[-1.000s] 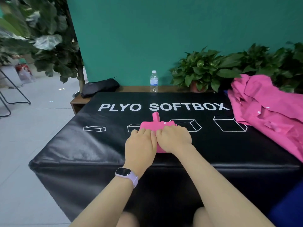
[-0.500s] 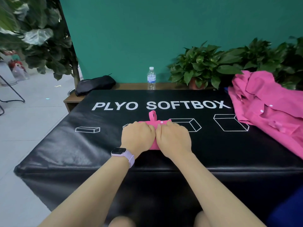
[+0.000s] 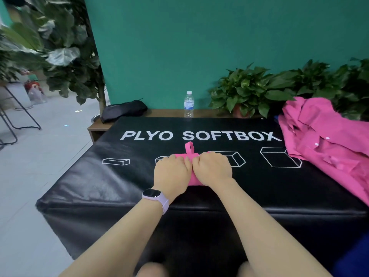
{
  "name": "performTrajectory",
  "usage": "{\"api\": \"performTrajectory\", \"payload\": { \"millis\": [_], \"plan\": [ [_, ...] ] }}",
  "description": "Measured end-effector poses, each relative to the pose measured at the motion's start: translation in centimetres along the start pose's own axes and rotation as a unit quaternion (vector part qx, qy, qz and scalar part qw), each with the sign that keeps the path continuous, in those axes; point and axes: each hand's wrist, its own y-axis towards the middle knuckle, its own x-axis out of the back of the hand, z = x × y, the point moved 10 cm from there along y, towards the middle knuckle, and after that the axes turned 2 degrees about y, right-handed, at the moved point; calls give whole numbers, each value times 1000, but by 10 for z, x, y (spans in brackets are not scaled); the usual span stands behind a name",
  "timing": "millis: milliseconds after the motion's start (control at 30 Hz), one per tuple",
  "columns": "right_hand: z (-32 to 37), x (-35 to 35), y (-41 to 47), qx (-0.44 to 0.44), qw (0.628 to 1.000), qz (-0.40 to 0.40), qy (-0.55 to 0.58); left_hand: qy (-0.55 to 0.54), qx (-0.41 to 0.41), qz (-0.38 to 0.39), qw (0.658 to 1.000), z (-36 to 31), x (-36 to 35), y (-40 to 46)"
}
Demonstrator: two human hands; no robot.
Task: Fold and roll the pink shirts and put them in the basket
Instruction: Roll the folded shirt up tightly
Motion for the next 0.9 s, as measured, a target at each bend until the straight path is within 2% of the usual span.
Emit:
{"api": "performTrajectory", "payload": {
  "millis": [133, 267, 333, 400, 467, 567, 667, 800, 900],
  "plan": [
    [-1, -9, 2, -5, 996, 69, 48, -32, 40, -48, 997, 4, 9, -24],
    [-8, -20, 5, -47, 984, 143, 92, -76, 133, -89, 984, 14, 18, -36],
    [-9, -23, 8, -50, 982, 158, 95, -58, 132, -75, 987, 14, 14, -33],
    [-8, -23, 10, -47, 981, 158, 101, -33, 94, -43, 994, 11, 7, -23],
    [-2, -15, 7, -15, 991, 118, 65, -18, 71, -14, 997, 13, 0, -13],
    [12, 5, -15, 44, 999, -25, -11, 10, 32, 22, 999, 12, -9, 4],
    [16, 7, -43, 41, 993, -110, 16, 30, 13, 37, 999, 13, -12, 18],
    [12, 9, -31, -3, 991, -135, -4, -40, 36, 32, 998, 20, -13, 25],
    [15, 5, -6, 19, 996, -80, -45, -117, 135, -42, 983, 39, -10, 19]
  ]
}}
